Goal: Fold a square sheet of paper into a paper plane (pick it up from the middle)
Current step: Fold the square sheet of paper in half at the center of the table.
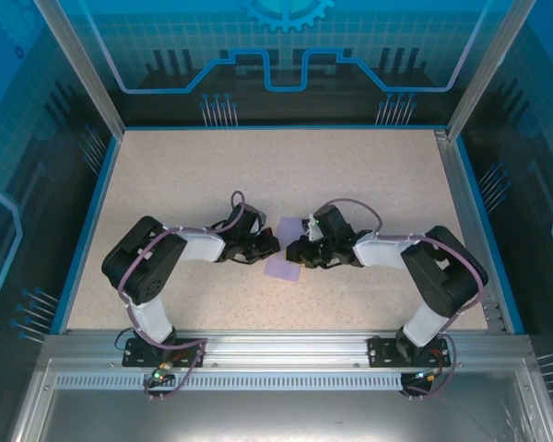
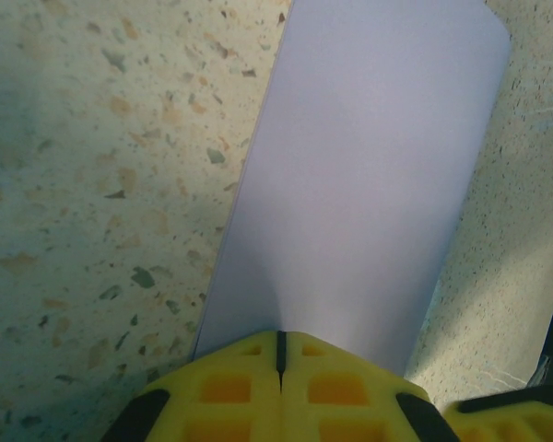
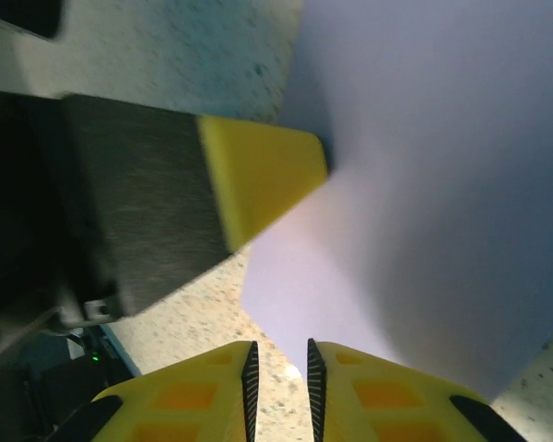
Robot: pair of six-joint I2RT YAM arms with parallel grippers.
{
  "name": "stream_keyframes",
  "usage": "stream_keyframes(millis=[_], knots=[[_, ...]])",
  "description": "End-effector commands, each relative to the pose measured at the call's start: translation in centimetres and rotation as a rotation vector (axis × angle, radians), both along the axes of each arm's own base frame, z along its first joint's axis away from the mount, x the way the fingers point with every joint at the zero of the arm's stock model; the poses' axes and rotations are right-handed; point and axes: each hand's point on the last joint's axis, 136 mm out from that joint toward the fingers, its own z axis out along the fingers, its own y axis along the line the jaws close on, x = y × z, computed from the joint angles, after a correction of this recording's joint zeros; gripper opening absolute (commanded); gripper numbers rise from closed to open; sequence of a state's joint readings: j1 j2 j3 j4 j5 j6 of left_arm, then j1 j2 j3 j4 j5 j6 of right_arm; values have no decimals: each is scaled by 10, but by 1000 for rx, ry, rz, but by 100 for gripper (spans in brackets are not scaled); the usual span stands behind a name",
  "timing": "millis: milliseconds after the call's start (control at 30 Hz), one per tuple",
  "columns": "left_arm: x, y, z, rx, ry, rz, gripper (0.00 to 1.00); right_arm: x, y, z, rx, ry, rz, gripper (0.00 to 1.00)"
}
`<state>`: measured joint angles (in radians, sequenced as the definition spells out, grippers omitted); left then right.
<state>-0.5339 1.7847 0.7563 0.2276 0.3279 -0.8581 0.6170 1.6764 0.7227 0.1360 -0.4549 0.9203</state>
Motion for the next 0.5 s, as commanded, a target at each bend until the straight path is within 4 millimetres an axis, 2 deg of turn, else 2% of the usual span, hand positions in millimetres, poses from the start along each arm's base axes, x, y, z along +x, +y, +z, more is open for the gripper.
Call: stream_keyframes(millis=[0,100,167,300,467], knots=[[-37,20,-34,102,141,-8,0,-14,0,-18,-20,49,16,24],[-37,20,-34,108,145,-8,0,-22,-10,-33,-58,73,7,24],[-37,21,-33,112,142,-11,0,-23,-12,-31,-62,72,17,24],[-39,22,-36,117,145,-7,0,-5,-15,0,-49,-14,5,25],[-41,23,-38,116,148,-11,0,31,-39,36,-92,-135,-93,26]])
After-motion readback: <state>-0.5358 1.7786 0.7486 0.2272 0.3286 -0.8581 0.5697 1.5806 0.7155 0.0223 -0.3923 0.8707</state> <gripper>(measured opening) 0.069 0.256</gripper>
